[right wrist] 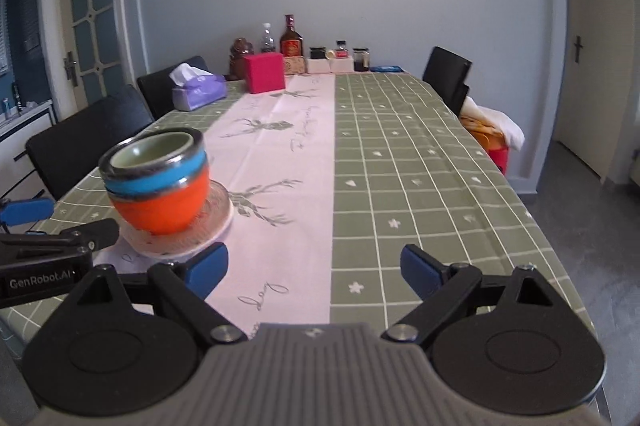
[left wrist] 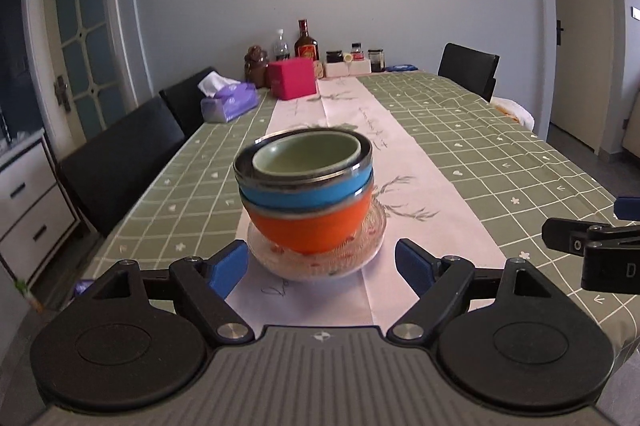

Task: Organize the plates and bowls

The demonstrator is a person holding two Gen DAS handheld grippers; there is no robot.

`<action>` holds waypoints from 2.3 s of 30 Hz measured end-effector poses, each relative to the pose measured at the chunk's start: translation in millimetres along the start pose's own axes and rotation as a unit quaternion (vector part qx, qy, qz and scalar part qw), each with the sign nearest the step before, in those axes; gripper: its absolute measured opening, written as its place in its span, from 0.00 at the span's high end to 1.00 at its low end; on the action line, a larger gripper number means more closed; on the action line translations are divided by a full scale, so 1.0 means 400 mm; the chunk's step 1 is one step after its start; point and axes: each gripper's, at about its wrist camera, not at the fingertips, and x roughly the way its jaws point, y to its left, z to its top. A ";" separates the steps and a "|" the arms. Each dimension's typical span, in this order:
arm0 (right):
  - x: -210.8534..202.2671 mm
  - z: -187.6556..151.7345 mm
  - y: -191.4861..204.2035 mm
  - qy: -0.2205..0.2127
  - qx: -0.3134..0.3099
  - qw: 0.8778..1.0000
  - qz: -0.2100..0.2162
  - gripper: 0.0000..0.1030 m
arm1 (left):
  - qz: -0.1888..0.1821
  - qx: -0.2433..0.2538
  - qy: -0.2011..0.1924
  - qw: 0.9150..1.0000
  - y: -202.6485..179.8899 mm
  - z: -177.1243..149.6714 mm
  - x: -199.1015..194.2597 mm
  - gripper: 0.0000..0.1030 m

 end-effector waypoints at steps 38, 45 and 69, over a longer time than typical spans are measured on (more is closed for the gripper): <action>-0.032 -0.019 -0.002 -0.034 0.017 0.999 -0.009 0.10 | 0.000 -0.019 0.000 1.000 -0.001 -0.002 0.001 0.06; -0.035 -0.020 -0.006 -0.035 0.021 0.999 -0.007 0.10 | -0.001 -0.024 0.001 1.000 -0.001 -0.001 -0.004 0.06; -0.037 -0.020 -0.010 -0.034 0.026 0.999 0.003 0.10 | -0.002 -0.014 -0.006 1.000 -0.006 0.003 -0.014 0.06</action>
